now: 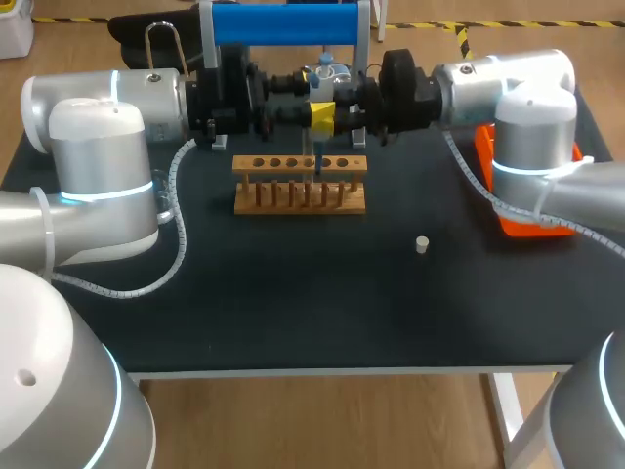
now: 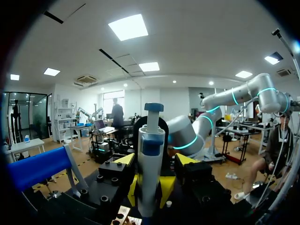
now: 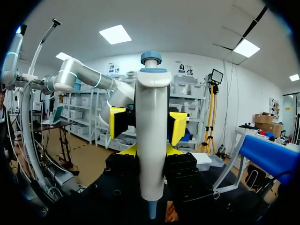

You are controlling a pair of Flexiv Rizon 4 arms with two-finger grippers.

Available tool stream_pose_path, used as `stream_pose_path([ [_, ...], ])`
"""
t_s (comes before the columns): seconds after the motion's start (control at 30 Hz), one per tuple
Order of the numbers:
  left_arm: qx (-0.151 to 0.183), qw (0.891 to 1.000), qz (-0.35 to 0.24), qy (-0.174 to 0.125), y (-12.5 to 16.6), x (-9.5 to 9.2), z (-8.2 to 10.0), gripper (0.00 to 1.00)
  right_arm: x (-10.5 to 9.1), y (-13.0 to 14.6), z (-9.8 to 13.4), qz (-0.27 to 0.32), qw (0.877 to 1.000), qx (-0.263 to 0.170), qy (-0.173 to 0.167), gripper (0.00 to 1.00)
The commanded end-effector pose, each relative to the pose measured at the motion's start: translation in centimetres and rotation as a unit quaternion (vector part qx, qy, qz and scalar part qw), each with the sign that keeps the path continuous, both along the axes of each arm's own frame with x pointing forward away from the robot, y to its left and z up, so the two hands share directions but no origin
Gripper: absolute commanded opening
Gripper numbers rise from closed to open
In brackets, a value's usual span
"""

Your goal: Invert the test tube, pick up the pipette, mount the tip to pipette, aspirate from beaker and dispense into the tube, eject the tip, return the pipette, and cap with the stopper.

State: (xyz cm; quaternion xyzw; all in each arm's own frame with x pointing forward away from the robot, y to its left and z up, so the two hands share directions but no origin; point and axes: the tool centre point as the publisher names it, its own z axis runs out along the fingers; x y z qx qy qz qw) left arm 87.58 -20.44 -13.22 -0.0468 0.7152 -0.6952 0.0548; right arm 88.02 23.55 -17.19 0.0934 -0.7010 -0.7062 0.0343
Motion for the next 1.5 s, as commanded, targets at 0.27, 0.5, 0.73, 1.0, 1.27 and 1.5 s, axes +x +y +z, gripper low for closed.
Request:
stream_pose_path([
  [0.27,0.001,1.000,-0.001,0.001,0.0,0.0,0.1,0.10,0.0,0.1,-0.1,-0.002,1.000,0.003,0.004,0.00],
  [0.5,0.001,1.000,-0.001,0.001,0.0,0.0,0.1,0.00,0.0,0.1,-0.1,0.001,1.000,0.003,0.007,0.00],
  [0.73,0.001,1.000,-0.001,0.001,0.0,0.0,0.1,0.00,0.0,-0.8,-0.2,-0.004,1.000,-0.002,0.007,1.00],
  [1.0,0.001,1.000,-0.001,0.001,0.0,0.0,0.1,0.00,1.2,-3.8,-0.2,-0.036,0.999,-0.006,0.009,1.00],
  [1.27,0.001,1.000,-0.001,0.001,0.0,0.0,0.1,0.00,4.2,-6.5,0.0,-0.089,0.996,-0.023,0.015,1.00],
  [1.5,0.001,1.000,-0.001,0.001,0.0,0.0,0.1,0.00,8.4,-7.0,0.4,-0.140,0.988,-0.055,0.015,1.00],
])
